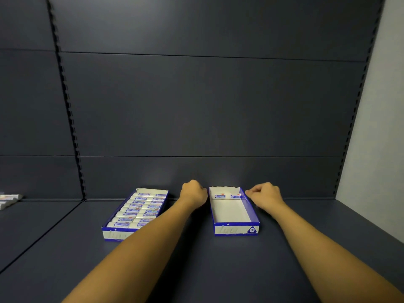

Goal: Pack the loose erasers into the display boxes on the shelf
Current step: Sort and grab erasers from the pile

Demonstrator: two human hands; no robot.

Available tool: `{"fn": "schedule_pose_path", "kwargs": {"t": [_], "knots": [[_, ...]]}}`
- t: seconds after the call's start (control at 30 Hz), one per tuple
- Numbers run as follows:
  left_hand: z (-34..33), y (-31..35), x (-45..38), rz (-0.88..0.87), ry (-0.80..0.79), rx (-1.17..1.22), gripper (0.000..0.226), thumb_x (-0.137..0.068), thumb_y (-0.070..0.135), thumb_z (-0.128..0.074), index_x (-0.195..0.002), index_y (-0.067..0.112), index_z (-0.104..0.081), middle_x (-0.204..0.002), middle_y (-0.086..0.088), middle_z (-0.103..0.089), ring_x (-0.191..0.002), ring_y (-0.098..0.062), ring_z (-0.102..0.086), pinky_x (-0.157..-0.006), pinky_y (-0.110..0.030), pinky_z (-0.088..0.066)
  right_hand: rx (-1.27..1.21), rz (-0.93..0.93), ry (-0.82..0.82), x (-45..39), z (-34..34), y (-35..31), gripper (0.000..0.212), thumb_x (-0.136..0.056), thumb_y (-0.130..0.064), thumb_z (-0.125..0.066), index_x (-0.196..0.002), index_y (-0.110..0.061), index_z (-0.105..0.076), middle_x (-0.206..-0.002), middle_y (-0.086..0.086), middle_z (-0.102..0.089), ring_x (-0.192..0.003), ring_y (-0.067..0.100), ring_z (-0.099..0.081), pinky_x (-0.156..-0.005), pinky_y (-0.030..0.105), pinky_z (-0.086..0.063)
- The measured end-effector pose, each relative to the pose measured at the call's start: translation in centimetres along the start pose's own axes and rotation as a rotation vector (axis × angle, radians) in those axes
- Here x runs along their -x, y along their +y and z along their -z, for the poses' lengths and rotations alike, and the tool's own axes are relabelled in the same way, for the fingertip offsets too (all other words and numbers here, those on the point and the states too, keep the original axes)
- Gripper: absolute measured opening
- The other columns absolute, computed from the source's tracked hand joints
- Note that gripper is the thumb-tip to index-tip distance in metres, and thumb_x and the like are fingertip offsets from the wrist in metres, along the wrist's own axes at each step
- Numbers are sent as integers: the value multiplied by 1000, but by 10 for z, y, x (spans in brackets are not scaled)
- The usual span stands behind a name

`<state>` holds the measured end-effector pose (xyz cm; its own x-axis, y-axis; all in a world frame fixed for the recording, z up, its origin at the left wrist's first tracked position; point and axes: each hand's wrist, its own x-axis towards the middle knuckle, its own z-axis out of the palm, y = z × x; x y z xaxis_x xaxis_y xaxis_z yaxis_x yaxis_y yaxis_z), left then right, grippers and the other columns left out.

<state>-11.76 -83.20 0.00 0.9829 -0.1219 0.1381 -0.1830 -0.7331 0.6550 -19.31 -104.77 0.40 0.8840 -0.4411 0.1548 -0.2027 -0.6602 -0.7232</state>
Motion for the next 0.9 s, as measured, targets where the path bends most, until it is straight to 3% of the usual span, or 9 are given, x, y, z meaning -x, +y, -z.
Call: {"fn": "schedule_pose_path", "kwargs": {"t": [0.1, 0.23, 0.37, 0.47, 0.67, 0.9], "knots": [[-10, 4, 10, 6, -50, 48, 33, -103, 30, -54, -110, 3, -71, -112, -11, -69, -86, -23, -65, -73, -31, -52, -19, -26, -45, 13, -6, -5, 22, -96, -34, -67, -88, -13, -67, -94, 4, -71, -75, 14, -67, -51, 21, -47], [-16, 5, 21, 13, -36, 70, 32, -104, 27, -53, -117, 3, -70, -120, -11, -67, -88, -17, -59, -73, -27, -46, -63, -20, -58, 25, -11, -4, 13, -95, -27, -68, -96, -16, -60, -110, 7, -71, -82, 14, -66, -57, 21, -51], [-12, 4, 25, 16, -22, 57, 31, -104, 27, -53, -109, 3, -71, -114, -12, -69, -84, -19, -61, -71, -28, -48, -86, -14, -30, 30, -15, -5, 7, -96, -21, -66, -95, -14, -62, -111, 9, -71, -85, 15, -66, -62, 23, -55], [4, 6, 27, 2, 7, 21, 32, -103, 25, -52, -96, 1, -71, -104, -13, -70, -69, -15, -56, -64, -27, -45, -106, 6, 1, 35, -11, -20, 8, -95, -17, -65, -99, -11, -69, -107, 10, -72, -84, 19, -69, -61, 26, -56], [61, 7, 29, -47, 74, 29, 30, -104, 24, -51, -104, 1, -70, -94, -9, -65, -63, -13, -54, -49, -21, -41, -173, 83, 53, 46, -4, -74, 18, -92, -17, -66, -75, -23, -63, -100, 9, -73, -83, 22, -72, -74, 37, -62], [144, -48, 34, -29, 120, 43, 31, -104, 28, -53, -105, 3, -71, -94, -7, -67, -69, -14, -60, -56, -20, -47, -227, 156, 13, 76, -51, -156, 10, -95, -18, -67, -88, -14, -62, -108, 12, -72, -78, 18, -68, -54, 25, -53]]}}
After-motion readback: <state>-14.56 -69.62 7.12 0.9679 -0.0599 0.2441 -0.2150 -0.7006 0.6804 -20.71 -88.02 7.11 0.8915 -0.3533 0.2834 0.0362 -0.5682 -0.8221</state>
